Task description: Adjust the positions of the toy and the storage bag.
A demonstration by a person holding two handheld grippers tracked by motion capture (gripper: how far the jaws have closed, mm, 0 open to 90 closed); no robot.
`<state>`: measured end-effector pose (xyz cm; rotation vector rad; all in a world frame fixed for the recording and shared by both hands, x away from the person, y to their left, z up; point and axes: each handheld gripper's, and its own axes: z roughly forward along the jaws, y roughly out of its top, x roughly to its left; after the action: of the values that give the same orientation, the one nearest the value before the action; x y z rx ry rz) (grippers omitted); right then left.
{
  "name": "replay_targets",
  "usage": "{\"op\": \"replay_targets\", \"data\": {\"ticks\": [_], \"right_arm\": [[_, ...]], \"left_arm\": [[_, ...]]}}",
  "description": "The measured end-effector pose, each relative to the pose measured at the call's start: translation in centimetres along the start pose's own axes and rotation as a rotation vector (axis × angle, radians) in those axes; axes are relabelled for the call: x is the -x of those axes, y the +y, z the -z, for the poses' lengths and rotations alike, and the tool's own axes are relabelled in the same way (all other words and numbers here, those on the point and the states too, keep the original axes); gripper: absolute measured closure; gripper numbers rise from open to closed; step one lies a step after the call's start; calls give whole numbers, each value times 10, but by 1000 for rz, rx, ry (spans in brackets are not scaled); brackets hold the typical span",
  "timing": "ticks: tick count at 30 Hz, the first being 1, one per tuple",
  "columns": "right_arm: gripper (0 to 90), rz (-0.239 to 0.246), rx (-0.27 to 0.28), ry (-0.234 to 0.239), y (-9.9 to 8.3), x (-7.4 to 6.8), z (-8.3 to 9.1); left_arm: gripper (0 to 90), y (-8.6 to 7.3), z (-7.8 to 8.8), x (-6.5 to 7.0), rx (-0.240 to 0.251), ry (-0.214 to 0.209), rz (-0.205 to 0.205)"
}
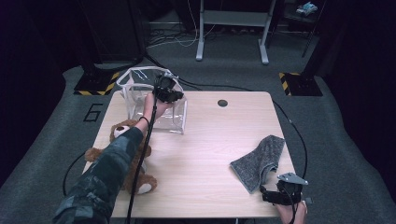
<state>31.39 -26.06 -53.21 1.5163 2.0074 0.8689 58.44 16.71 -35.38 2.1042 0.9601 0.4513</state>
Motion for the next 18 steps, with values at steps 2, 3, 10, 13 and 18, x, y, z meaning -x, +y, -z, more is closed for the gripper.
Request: {"op": "replay_targets", "data": {"ticks": [2, 3, 10, 13, 18], "right_arm": [[0, 0, 0, 0, 0, 0, 0], [0, 0, 0, 0, 0, 0, 0], [0, -5, -1, -1, 0, 0, 0], [0, -5, -1, -1, 0, 0, 0], [0, -5, -1, -2, 0, -1, 0]], "left_arm": [[849, 0, 0, 2, -1, -4, -4], [849, 1, 0, 3, -9, -13, -11], [848, 5, -2, 19, -18, -50, -13], [848, 7, -3, 26, -19, -67, -8], [849, 12, 0, 38, -11, -79, -26]]}}
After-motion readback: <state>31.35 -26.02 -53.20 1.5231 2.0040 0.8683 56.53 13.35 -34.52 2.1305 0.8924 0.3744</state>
